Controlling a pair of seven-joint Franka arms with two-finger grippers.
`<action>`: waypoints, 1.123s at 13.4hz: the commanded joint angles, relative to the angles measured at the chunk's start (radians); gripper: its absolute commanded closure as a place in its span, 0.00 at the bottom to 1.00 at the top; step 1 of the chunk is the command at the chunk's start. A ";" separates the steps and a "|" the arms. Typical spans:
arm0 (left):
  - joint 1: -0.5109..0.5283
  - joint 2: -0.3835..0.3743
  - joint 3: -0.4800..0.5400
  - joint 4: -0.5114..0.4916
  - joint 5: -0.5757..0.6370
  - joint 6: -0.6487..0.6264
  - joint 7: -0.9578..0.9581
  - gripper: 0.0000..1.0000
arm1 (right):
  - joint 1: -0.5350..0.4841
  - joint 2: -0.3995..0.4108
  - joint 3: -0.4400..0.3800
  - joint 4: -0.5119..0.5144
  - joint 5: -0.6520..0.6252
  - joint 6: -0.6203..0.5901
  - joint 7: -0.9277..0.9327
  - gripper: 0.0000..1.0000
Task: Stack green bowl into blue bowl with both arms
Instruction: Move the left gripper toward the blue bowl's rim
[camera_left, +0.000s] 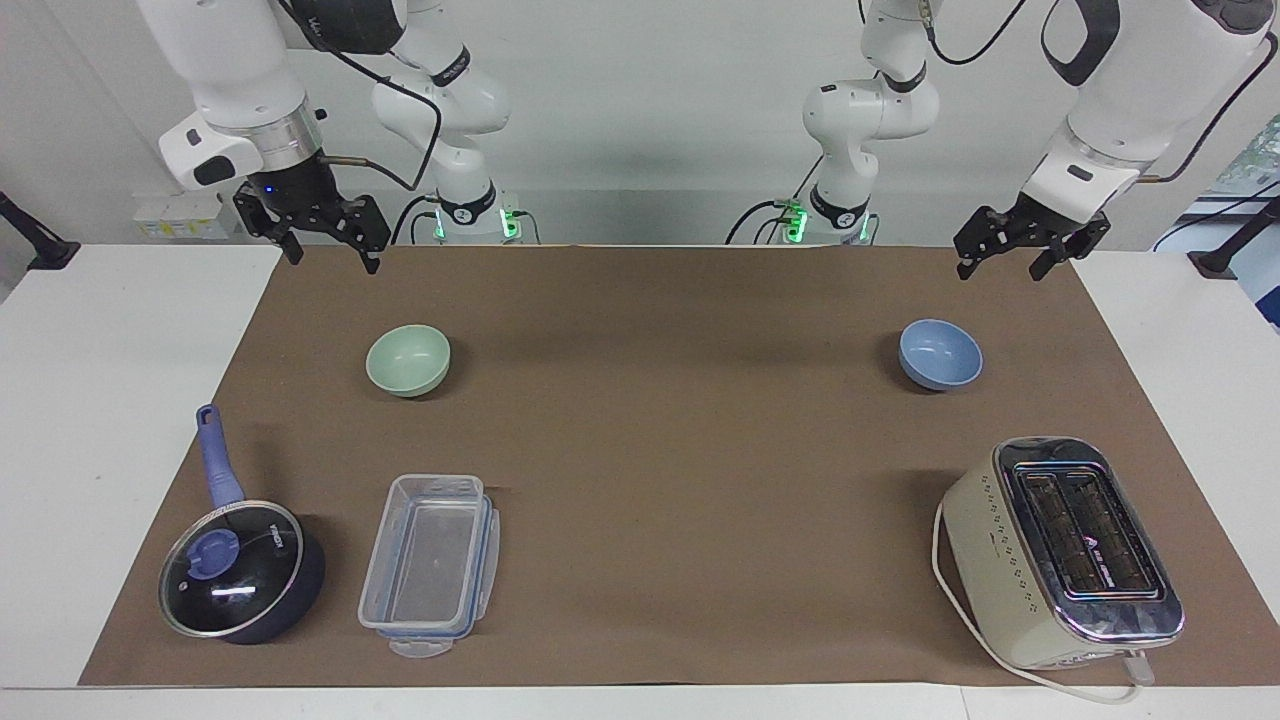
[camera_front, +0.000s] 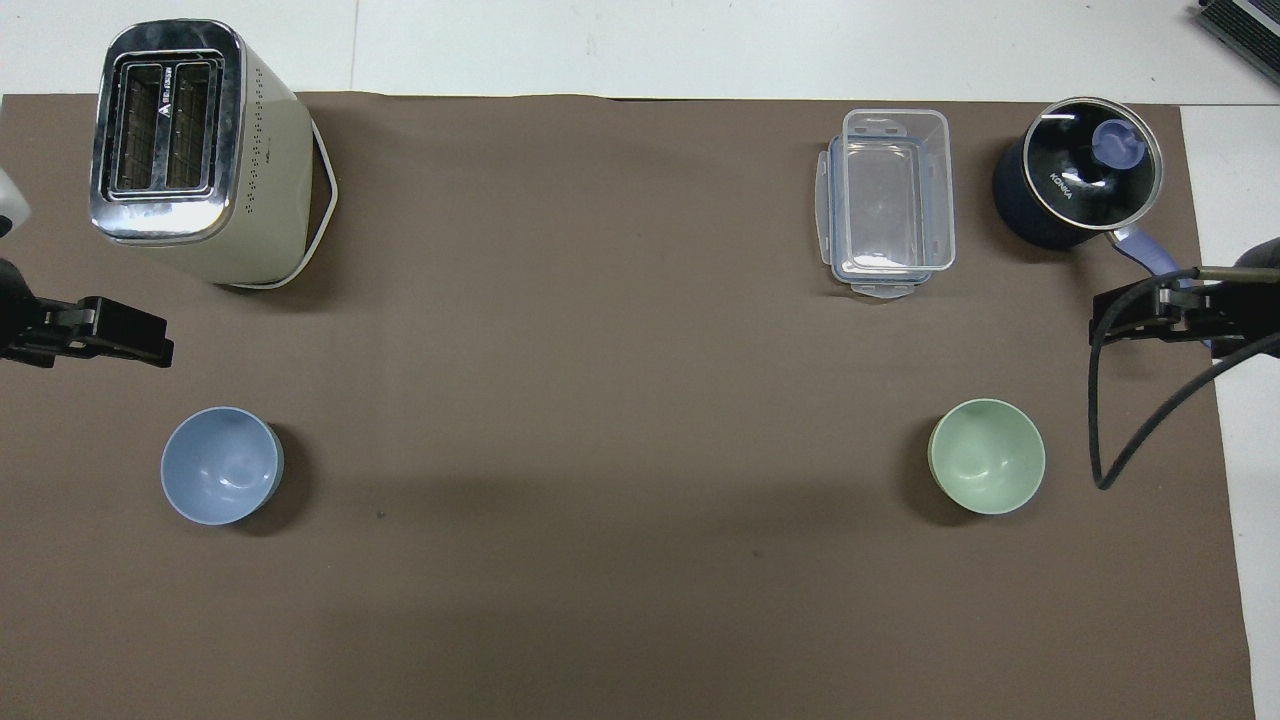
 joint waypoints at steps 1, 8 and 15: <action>-0.003 -0.027 0.005 -0.035 -0.003 -0.001 -0.014 0.00 | -0.001 -0.014 0.000 -0.012 -0.002 -0.005 0.011 0.00; 0.000 -0.037 0.005 -0.075 -0.003 0.051 -0.001 0.00 | -0.001 -0.014 0.000 -0.012 -0.002 -0.005 0.009 0.00; 0.067 -0.043 0.006 -0.183 -0.003 0.146 0.091 0.00 | -0.001 -0.016 0.004 -0.014 0.000 -0.014 0.009 0.00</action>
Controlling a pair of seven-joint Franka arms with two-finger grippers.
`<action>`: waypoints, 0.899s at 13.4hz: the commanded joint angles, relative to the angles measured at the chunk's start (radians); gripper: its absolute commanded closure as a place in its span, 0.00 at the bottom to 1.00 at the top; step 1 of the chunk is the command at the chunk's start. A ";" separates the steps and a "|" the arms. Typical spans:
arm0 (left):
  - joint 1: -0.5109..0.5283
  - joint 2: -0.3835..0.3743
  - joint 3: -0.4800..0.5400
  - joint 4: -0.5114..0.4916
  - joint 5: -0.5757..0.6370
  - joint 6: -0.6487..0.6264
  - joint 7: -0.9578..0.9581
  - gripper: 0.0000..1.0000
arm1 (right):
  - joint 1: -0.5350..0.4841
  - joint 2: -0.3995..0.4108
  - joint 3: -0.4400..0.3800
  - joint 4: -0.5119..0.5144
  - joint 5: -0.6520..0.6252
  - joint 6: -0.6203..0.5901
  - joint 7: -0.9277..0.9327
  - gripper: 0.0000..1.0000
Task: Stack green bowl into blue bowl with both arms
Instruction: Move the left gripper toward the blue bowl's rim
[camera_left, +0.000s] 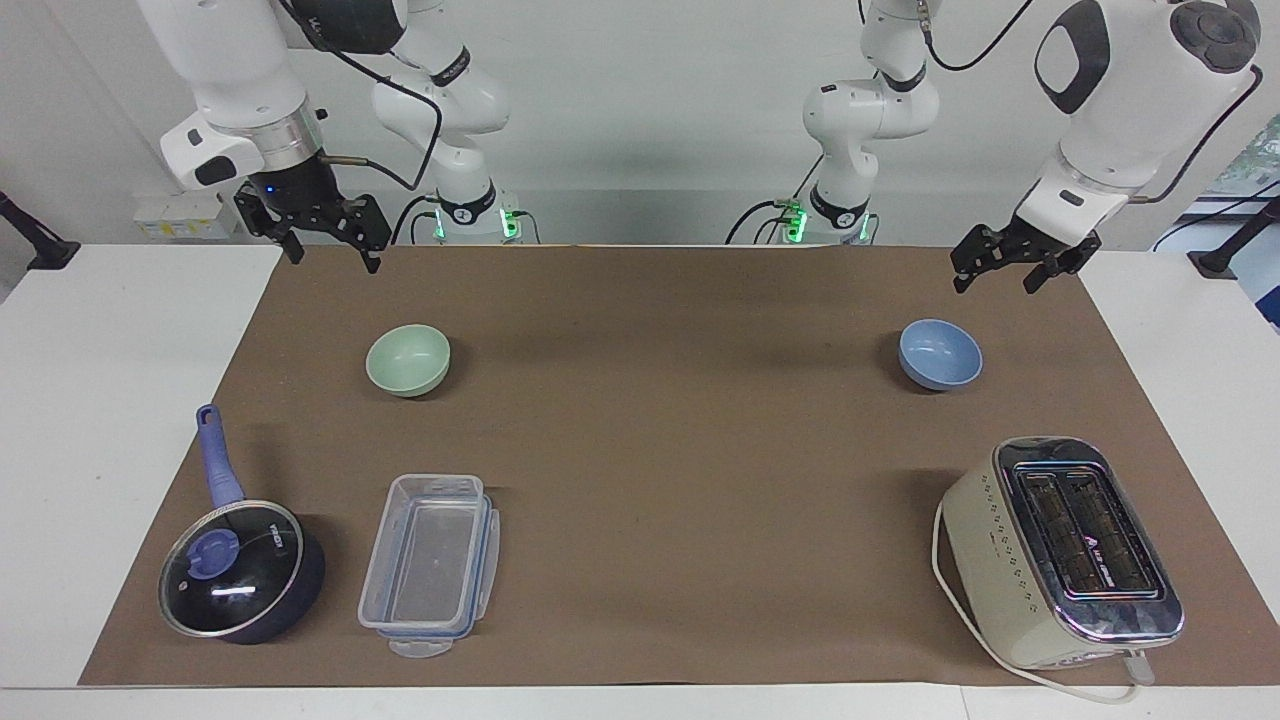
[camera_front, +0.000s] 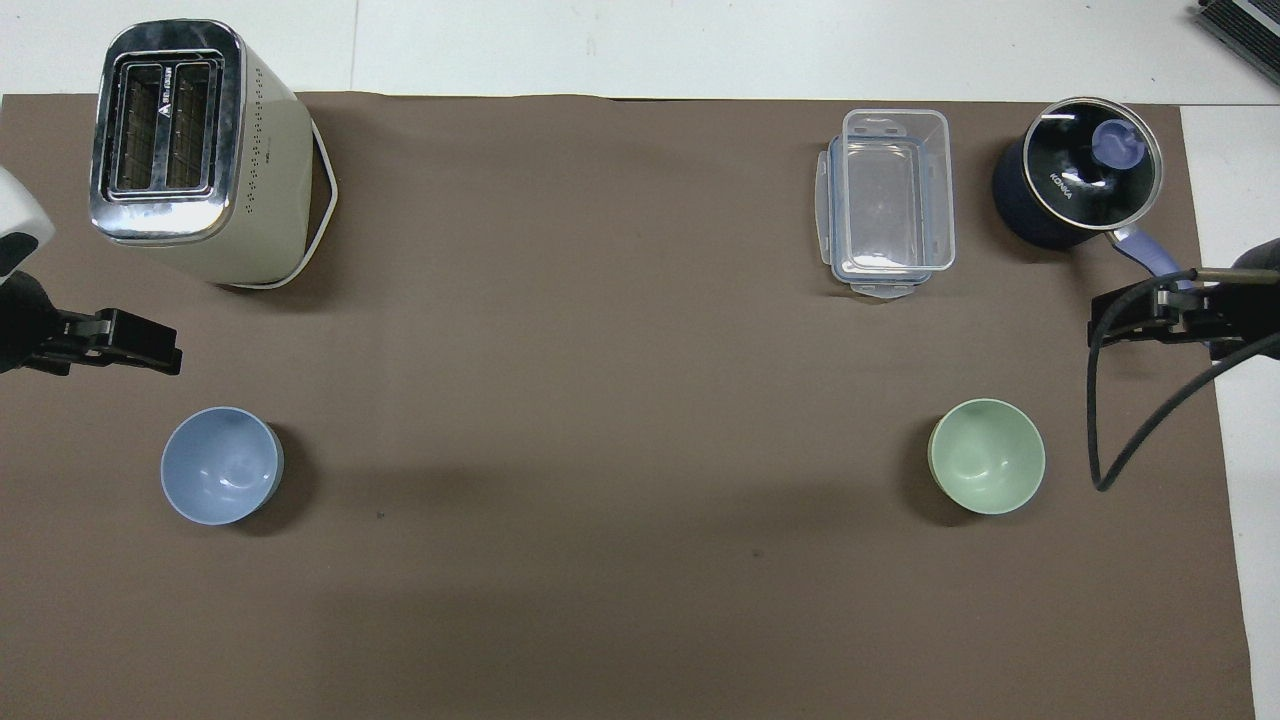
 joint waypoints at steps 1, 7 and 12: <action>0.046 -0.034 -0.002 -0.088 -0.003 0.074 0.072 0.00 | -0.002 -0.014 0.003 -0.011 0.003 -0.009 0.009 0.00; 0.120 -0.043 -0.003 -0.248 -0.003 0.216 0.163 0.00 | -0.003 -0.020 -0.005 -0.003 0.055 0.002 0.006 0.00; 0.163 -0.041 -0.002 -0.386 -0.005 0.349 0.226 0.00 | 0.000 -0.028 0.002 -0.001 0.049 0.006 0.012 0.00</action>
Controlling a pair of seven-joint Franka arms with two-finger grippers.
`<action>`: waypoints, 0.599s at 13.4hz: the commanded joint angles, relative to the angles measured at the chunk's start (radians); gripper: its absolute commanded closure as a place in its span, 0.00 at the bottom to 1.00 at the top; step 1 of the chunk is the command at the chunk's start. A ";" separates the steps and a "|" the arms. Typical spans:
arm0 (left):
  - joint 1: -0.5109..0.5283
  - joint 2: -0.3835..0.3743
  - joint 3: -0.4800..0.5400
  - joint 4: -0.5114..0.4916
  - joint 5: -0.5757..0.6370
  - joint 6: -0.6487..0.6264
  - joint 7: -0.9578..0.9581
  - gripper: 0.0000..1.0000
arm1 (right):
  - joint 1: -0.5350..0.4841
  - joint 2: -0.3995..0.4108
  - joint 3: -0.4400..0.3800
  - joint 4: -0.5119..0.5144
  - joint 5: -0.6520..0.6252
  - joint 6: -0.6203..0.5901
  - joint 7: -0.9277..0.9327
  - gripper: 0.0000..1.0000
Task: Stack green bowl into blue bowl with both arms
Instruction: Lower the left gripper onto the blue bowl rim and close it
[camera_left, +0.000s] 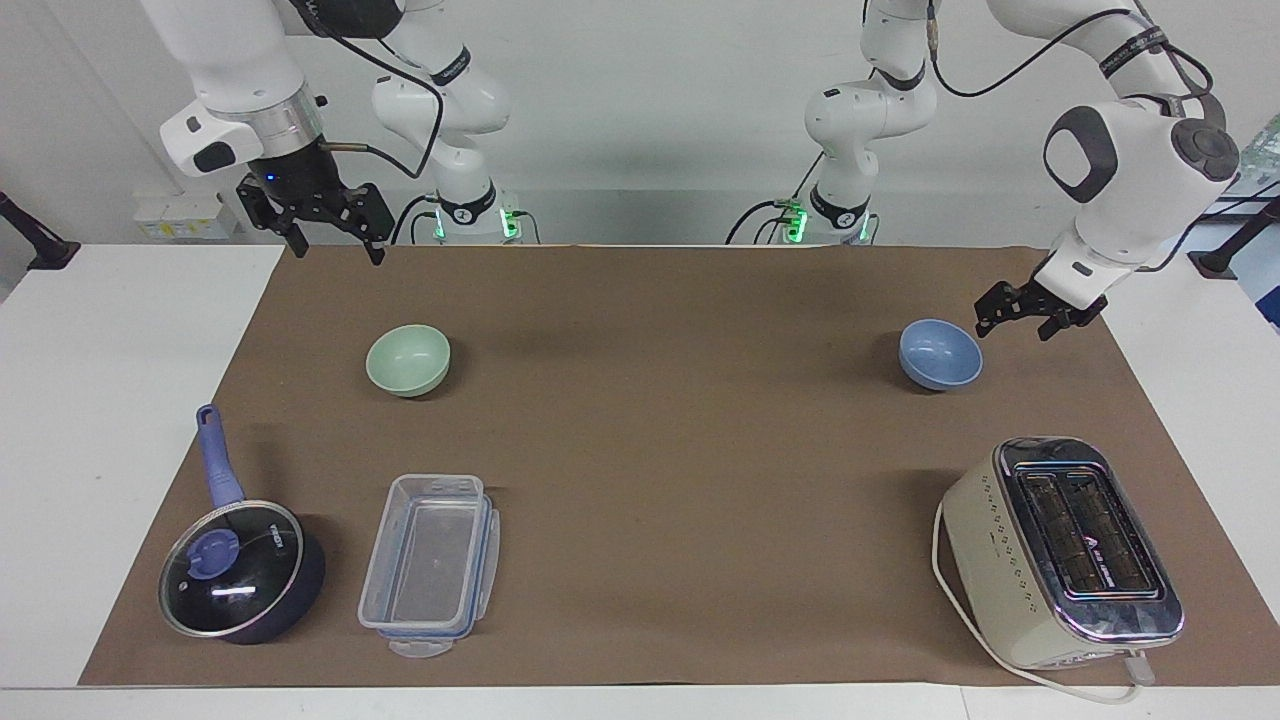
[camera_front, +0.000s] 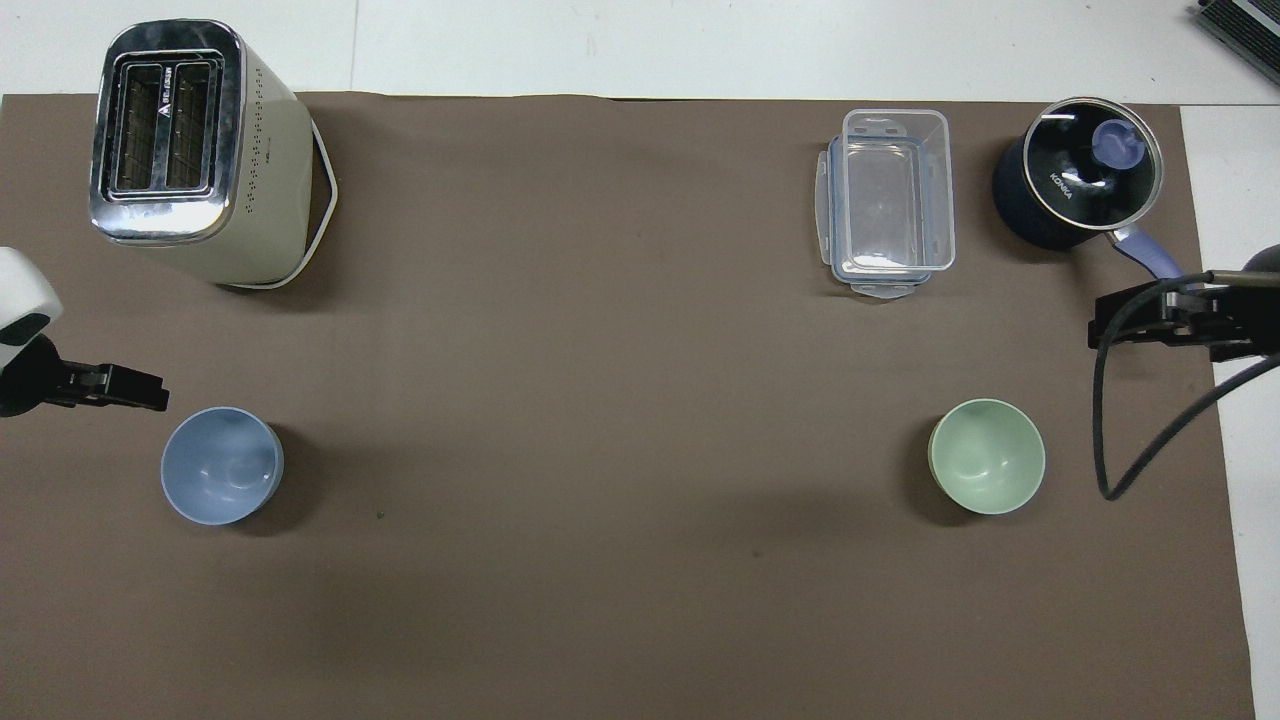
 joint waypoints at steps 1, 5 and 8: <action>0.028 -0.036 -0.008 -0.101 -0.005 0.078 0.034 0.00 | 0.000 -0.014 0.006 -0.004 0.017 0.006 0.014 0.00; 0.080 -0.029 -0.010 -0.236 -0.039 0.209 0.111 0.00 | -0.002 -0.029 0.001 -0.008 0.021 0.003 0.009 0.00; 0.083 -0.026 -0.008 -0.313 -0.065 0.270 0.114 0.00 | -0.002 -0.029 -0.001 -0.008 0.021 0.003 0.009 0.00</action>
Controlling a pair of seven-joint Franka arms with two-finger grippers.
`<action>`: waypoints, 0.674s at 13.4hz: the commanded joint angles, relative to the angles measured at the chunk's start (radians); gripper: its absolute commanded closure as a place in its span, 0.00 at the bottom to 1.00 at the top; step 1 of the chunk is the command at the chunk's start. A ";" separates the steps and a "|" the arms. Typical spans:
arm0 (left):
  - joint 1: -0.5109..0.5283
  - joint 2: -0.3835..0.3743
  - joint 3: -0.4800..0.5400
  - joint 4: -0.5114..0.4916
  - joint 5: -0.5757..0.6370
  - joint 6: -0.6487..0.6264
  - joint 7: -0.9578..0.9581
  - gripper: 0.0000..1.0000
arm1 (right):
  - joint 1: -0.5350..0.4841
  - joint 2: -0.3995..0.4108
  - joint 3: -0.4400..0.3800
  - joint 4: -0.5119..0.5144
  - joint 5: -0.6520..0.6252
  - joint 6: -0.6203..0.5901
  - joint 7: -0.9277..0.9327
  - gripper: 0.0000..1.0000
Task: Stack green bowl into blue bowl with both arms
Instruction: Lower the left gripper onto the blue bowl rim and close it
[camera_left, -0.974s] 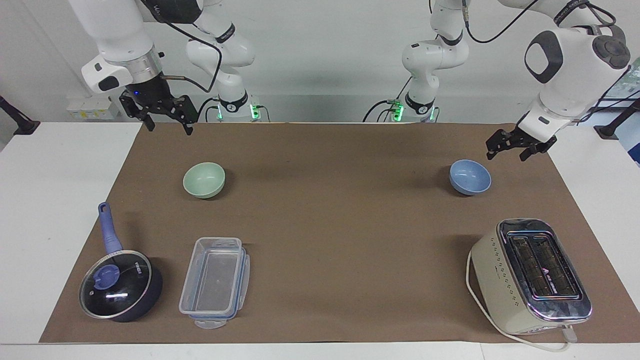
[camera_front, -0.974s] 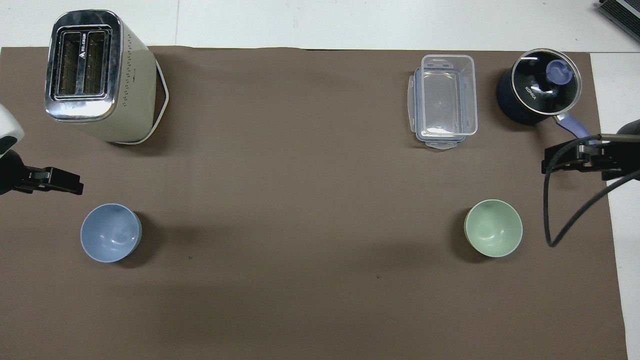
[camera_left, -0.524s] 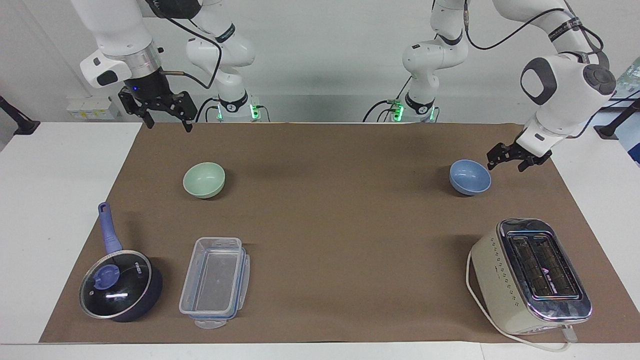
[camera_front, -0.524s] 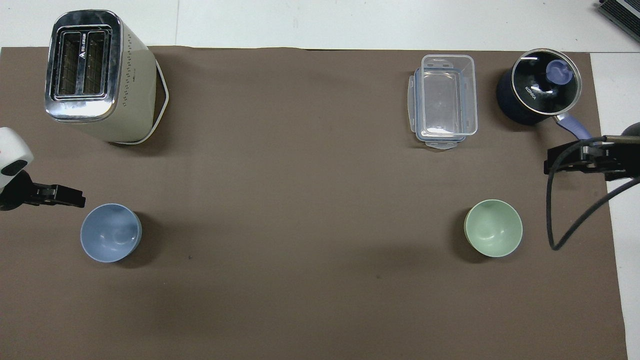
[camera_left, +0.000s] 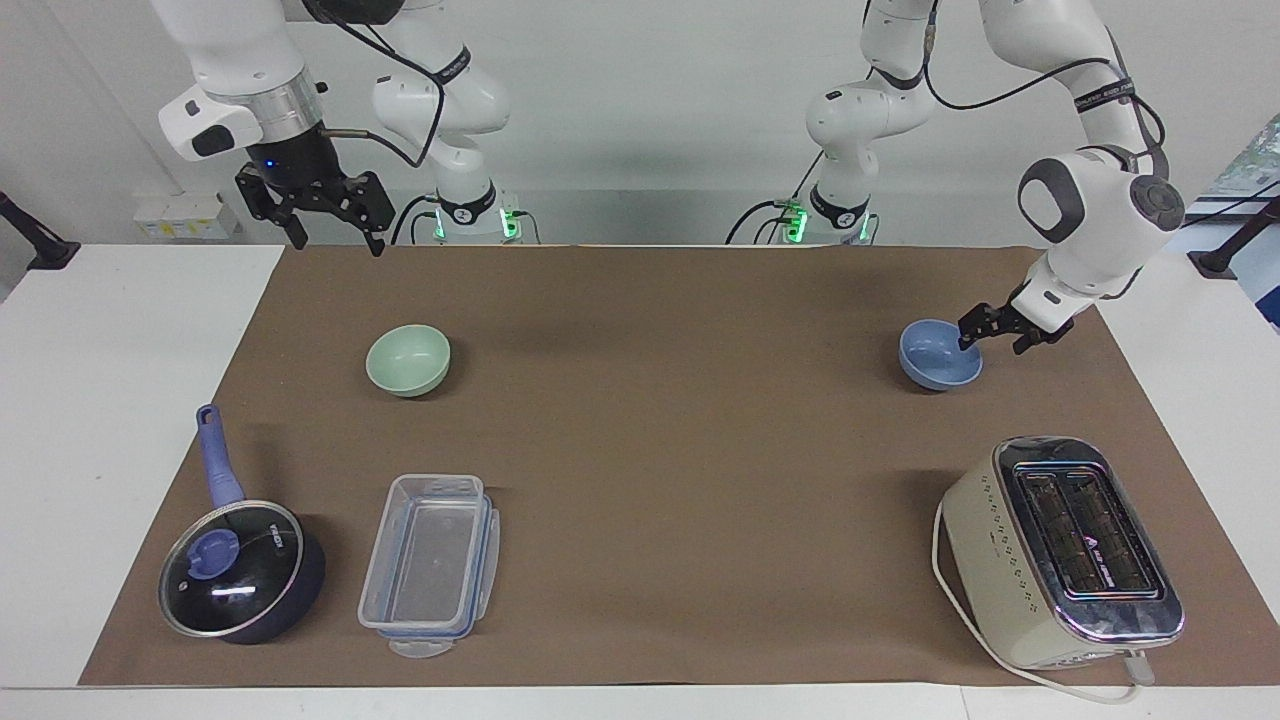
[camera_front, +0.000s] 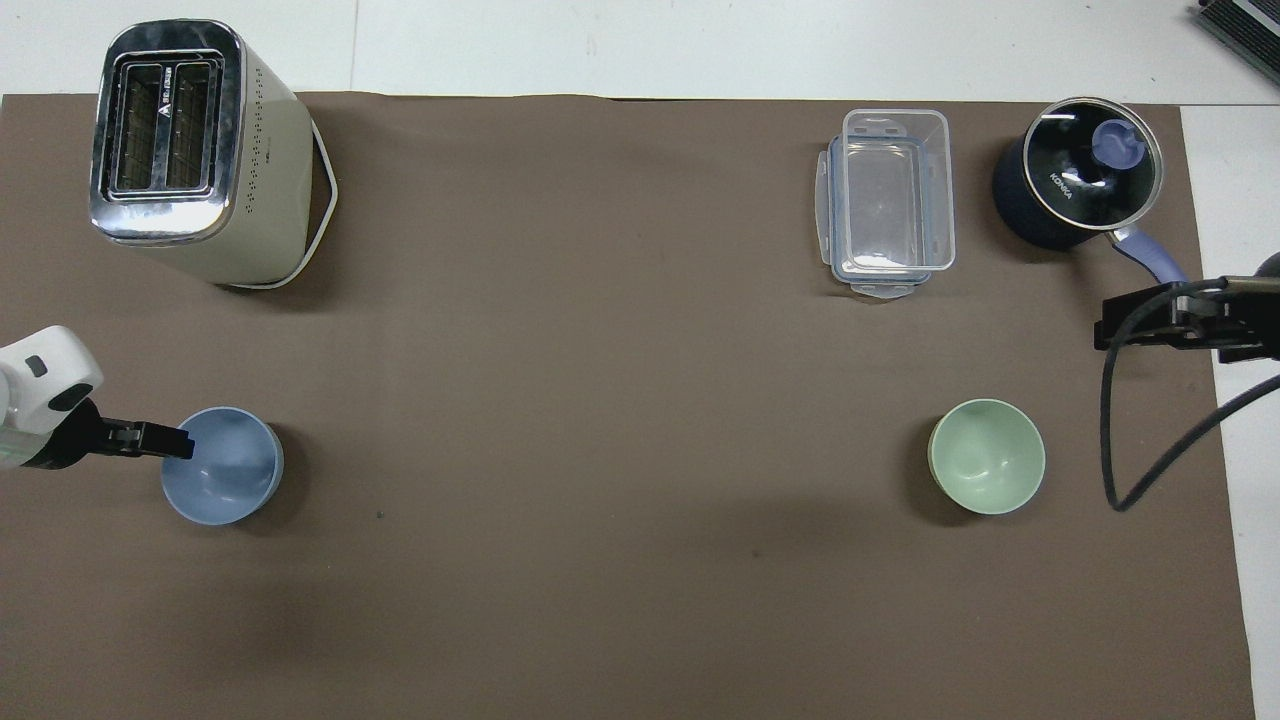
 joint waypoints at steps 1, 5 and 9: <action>0.012 -0.028 -0.010 -0.103 -0.028 0.099 0.022 0.00 | -0.002 -0.011 -0.003 -0.009 0.020 0.000 0.009 0.00; 0.012 -0.020 -0.010 -0.166 -0.038 0.166 0.028 0.00 | -0.002 -0.011 -0.005 -0.009 0.020 -0.007 0.009 0.00; 0.011 -0.018 -0.009 -0.163 -0.077 0.155 0.010 1.00 | -0.002 -0.011 -0.001 -0.009 0.022 -0.005 0.008 0.00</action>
